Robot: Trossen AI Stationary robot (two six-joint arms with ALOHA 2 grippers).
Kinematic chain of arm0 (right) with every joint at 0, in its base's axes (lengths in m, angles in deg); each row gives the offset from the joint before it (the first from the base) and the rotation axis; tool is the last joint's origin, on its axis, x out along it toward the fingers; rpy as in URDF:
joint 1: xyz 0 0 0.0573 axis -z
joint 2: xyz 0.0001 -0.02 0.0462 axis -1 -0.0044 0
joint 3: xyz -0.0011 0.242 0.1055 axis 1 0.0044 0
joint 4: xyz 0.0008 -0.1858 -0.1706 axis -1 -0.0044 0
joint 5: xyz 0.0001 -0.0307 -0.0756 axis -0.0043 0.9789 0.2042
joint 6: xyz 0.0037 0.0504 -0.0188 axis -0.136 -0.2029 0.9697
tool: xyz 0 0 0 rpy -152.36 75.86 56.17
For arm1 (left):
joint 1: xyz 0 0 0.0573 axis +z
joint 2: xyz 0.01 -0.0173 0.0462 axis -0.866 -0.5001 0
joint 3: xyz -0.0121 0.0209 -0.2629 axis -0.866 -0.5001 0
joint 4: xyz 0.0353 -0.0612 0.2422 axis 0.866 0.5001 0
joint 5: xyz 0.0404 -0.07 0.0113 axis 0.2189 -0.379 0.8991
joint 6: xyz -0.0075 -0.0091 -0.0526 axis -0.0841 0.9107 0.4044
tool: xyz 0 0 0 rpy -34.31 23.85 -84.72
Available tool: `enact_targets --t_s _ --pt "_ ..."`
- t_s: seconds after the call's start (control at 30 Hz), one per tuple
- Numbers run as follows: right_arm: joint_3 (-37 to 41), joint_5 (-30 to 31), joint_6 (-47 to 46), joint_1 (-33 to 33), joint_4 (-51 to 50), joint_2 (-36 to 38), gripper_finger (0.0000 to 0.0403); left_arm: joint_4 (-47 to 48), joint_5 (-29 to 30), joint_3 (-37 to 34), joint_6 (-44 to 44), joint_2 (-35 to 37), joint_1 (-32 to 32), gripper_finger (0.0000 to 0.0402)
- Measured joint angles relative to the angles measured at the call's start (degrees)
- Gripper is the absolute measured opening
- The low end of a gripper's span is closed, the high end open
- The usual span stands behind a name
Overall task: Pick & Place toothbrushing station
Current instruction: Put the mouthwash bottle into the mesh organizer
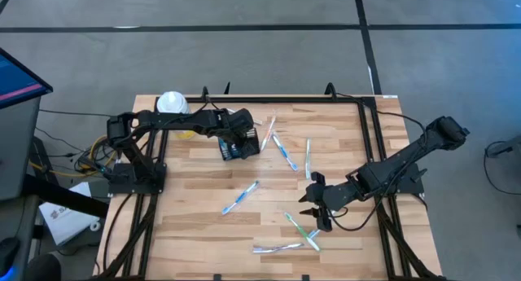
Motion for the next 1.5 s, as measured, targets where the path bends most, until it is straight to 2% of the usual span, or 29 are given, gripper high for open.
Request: enact_targets --t_s 1.2,1.5 --pt "0.0 0.0 0.0 0.0 0.0 0.0 0.0173 -0.2 -0.9 -0.1 0.1 0.8 0.0 0.0099" --pt "0.0 0.0 0.0 0.0 0.0 0.0 0.0173 -0.2 -1.5 -0.1 0.2 0.8 0.0 0.0127"
